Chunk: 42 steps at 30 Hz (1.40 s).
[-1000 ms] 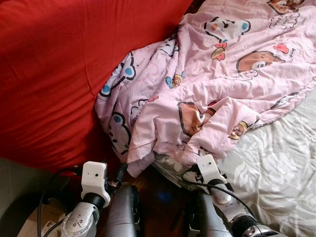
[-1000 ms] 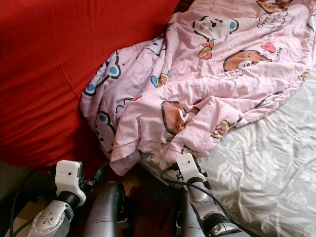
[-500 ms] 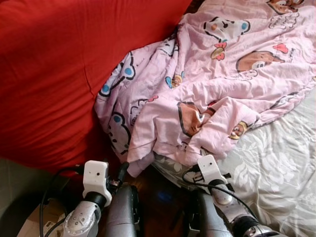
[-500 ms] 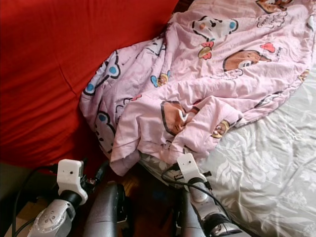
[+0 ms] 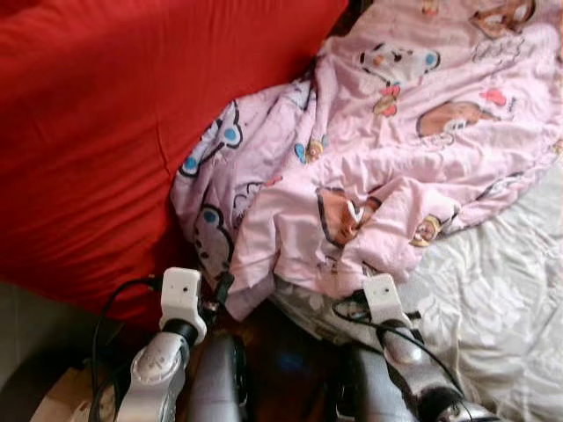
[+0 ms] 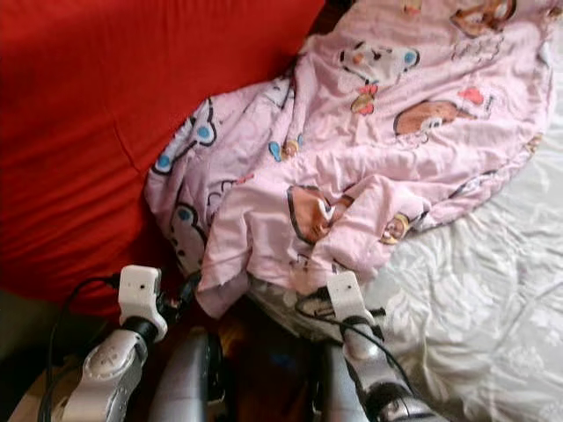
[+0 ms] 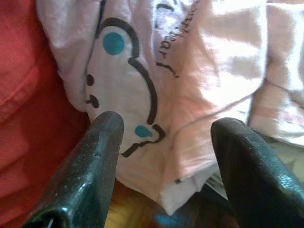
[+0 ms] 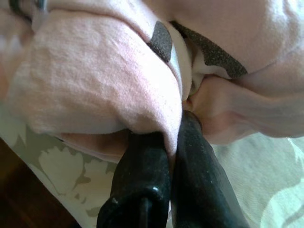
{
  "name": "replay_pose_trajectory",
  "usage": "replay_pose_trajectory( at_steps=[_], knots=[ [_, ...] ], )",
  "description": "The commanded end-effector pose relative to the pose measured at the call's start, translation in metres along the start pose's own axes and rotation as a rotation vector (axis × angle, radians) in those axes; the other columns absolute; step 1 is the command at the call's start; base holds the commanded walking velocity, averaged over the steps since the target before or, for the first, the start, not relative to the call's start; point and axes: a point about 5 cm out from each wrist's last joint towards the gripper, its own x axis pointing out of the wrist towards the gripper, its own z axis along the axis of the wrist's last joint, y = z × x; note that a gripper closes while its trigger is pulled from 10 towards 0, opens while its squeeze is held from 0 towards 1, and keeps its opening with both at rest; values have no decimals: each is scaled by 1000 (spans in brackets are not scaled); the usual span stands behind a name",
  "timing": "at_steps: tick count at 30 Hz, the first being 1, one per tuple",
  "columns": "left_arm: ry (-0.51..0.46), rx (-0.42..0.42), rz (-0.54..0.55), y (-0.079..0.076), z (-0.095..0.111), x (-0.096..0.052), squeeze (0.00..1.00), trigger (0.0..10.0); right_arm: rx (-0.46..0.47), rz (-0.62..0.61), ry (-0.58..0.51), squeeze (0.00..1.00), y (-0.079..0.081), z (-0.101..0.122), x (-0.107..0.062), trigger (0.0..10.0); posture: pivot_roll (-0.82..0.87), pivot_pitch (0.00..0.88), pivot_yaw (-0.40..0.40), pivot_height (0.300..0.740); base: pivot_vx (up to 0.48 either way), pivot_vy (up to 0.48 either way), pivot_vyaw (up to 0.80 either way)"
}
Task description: Clean up the room
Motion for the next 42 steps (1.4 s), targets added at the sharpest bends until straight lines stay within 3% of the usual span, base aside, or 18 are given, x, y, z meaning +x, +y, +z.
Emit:
replay_pose_trajectory(
  at_steps=[1,6,11,16,19,23,30,36,39,42],
  knots=[
    [25,8,24,7,-8,-2,0,10000,83,3,-34,0,1,0,-2,10000,53,152,7,643,0,0,0],
    [36,15,33,12,-16,7,0,10000,263,-13,-156,0,-5,10,-6,10000,30,103,12,643,0,0,0],
    [24,20,43,16,-15,13,0,10000,312,-26,-242,0,-12,19,-11,10000,12,74,15,643,0,0,0],
    [31,15,40,15,-18,17,0,10000,318,22,-296,0,-7,23,-16,10000,-7,57,22,643,0,0,0],
    [51,3,51,18,-24,21,0,10000,287,53,-291,0,-2,21,-17,10000,-16,45,26,663,0,0,0],
    [77,6,63,22,-30,22,0,10000,326,22,-285,0,-4,24,-15,10000,-14,32,28,683,0,0,0],
    [225,-4,83,30,-59,13,0,10000,342,11,-293,0,1,30,-14,10000,-19,3,37,728,0,0,0],
    [324,-34,144,34,-77,3,0,10000,262,106,-293,0,14,24,-21,10000,-24,0,33,740,0,0,0],
    [392,-148,244,41,-91,-7,0,10000,277,76,-278,0,11,22,-20,10000,-33,0,25,740,0,0,0],
    [447,-162,256,42,-100,-14,0,10000,296,52,-282,0,10,22,-21,10000,-31,0,28,740,0,0,0]
  ],
)
